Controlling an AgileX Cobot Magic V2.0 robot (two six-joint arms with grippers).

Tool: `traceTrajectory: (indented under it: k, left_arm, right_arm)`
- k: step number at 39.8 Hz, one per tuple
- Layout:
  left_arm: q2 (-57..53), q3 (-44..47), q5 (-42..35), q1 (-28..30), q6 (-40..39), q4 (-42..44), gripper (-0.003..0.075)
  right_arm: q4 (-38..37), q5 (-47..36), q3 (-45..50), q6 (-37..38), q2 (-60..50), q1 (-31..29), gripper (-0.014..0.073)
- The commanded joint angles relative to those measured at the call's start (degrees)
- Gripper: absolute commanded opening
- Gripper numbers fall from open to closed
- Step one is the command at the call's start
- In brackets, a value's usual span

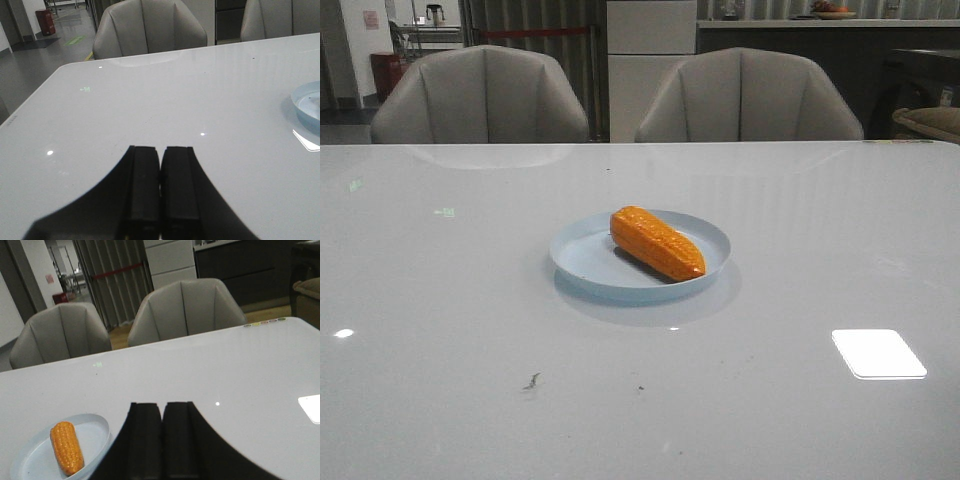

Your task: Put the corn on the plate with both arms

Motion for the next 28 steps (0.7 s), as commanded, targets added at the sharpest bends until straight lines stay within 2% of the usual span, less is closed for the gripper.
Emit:
traceTrajectory:
  k: [1, 5, 7, 12, 20, 28]
  left_arm:
    - [0.0, 2.2, -4.5, 0.1, -0.1, 0.0, 0.0094]
    - [0.0, 2.2, -4.5, 0.1, -0.1, 0.0, 0.0094]
    - [0.0, 2.2, -4.5, 0.1, -0.1, 0.0, 0.0094]
    - [0.0, 2.2, -4.5, 0.1, -0.1, 0.0, 0.0094]
    - [0.0, 2.2, -4.5, 0.1, -0.1, 0.0, 0.0094]
    - [0.0, 2.2, -4.5, 0.1, -0.1, 0.0, 0.0094]
  right_arm:
    - [0.2, -7.4, 2.1, -0.3, -5.5, -1.2, 0.0034]
    - [0.0, -6.5, 6.0, -0.3, -13.5, -3.0, 0.0034]
    - [-0.5, -2.7, 5.9, -0.5, -16.8, -3.3, 0.0034]
    - [-3.2, 3.7, 5.9, -1.0, -16.6, -3.3, 0.0034]
    - [-3.3, 10.2, 5.9, -1.0, -16.6, -3.3, 0.0034]
    - [-3.3, 11.4, 5.9, -1.0, -16.6, -3.3, 0.0034]
